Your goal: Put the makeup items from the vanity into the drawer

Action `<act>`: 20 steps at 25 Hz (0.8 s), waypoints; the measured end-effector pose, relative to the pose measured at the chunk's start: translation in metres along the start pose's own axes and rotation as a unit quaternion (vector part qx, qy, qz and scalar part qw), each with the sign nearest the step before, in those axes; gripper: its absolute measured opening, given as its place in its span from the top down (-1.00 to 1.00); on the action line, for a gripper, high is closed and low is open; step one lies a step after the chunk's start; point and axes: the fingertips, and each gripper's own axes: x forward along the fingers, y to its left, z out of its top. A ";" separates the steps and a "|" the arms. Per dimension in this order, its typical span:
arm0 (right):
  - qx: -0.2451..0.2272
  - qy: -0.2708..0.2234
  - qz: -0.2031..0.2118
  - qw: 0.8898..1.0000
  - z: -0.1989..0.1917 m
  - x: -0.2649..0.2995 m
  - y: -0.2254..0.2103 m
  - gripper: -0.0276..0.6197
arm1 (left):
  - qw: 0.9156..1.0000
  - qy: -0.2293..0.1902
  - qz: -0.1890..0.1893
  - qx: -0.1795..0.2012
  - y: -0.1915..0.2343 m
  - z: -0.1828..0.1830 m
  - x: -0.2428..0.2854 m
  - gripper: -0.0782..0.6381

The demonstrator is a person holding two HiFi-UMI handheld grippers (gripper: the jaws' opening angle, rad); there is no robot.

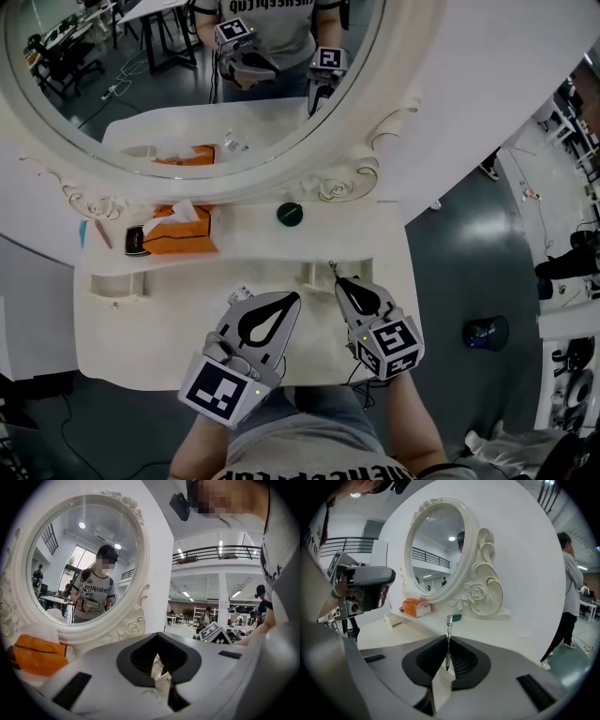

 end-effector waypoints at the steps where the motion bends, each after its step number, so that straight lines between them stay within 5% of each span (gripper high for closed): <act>1: -0.002 0.003 0.000 1.000 -0.001 0.001 0.000 0.79 | 1.000 0.001 0.001 0.000 0.000 0.000 0.000 0.73; 20: -0.027 0.046 -0.002 0.999 -0.019 0.021 -0.002 0.78 | 1.000 0.003 0.011 -0.008 0.013 -0.003 0.002 0.73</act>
